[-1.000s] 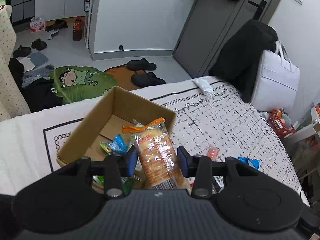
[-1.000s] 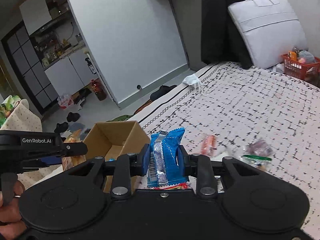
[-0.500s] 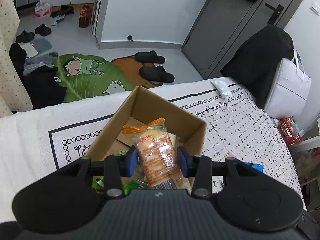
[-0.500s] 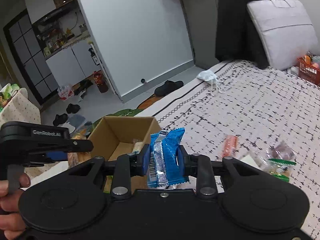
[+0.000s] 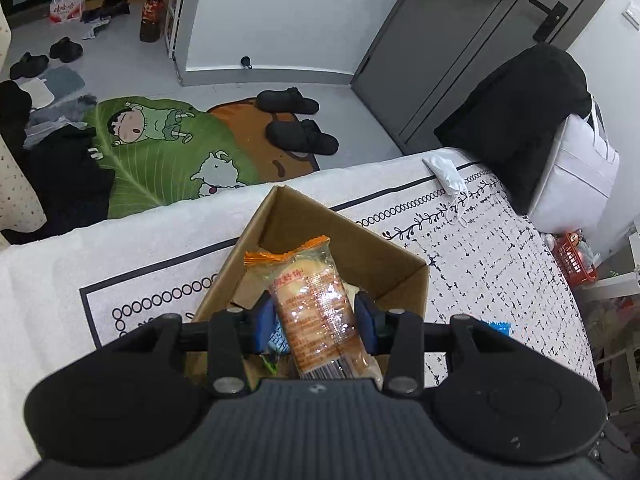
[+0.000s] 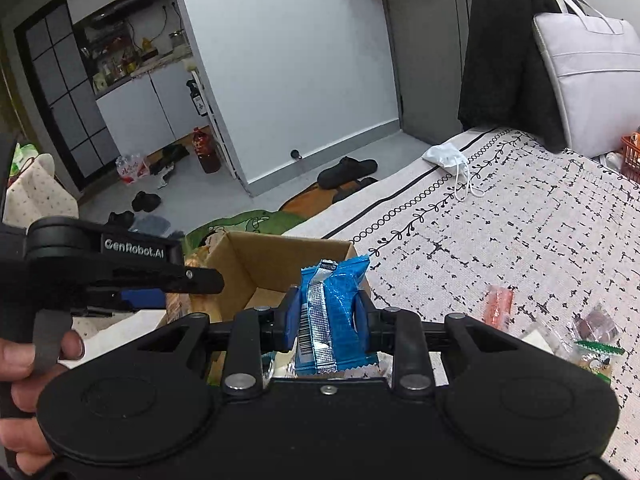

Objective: Organize snacks
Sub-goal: 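Carry the bread loaf to the box and open the left tool while the right tool holds the candy, then lower the blue plum candy into the box and open the right tool, then move both tools back over the remaining snacks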

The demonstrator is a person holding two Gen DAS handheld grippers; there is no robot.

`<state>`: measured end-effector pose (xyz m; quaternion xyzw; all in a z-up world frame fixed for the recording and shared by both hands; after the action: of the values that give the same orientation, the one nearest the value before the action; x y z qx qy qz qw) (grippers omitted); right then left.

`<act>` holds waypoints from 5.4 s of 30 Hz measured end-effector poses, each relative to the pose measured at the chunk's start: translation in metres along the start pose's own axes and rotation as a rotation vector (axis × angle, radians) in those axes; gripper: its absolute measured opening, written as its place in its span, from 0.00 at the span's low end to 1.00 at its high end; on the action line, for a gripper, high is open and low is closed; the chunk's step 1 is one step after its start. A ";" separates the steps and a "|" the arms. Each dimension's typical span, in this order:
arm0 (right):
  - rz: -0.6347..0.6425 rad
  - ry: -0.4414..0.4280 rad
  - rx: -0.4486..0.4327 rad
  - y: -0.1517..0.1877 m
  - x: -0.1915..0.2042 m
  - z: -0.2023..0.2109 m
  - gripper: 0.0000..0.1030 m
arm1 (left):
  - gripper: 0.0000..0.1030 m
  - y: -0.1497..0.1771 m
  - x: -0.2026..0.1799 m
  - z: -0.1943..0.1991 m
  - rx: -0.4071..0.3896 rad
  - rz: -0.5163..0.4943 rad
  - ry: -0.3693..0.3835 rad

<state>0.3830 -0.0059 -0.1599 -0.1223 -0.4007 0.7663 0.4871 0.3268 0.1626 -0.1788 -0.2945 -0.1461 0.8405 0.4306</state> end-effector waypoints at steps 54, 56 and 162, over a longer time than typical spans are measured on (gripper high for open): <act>-0.075 0.023 0.061 0.033 -0.039 0.002 0.39 | 0.80 0.017 0.021 0.054 -0.045 0.006 -0.081; -0.079 0.020 0.074 0.036 -0.037 -0.006 0.39 | 0.80 0.016 0.026 0.052 -0.052 0.011 -0.087; -0.116 0.050 0.012 0.012 -0.048 0.074 0.80 | 1.00 0.027 -0.004 0.075 -0.092 -0.078 -0.040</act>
<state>0.3563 -0.0853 -0.1302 -0.1150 -0.3901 0.7359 0.5414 0.2650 0.1444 -0.1315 -0.2912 -0.2044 0.8213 0.4460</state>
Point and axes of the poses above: each gripper's, at about its wrist camera, not at the fingertips, and z roughly against the way its jaws point, x to its left, y to its underside, the point moved 10 cm from there along -z, roughly the way its jaws point
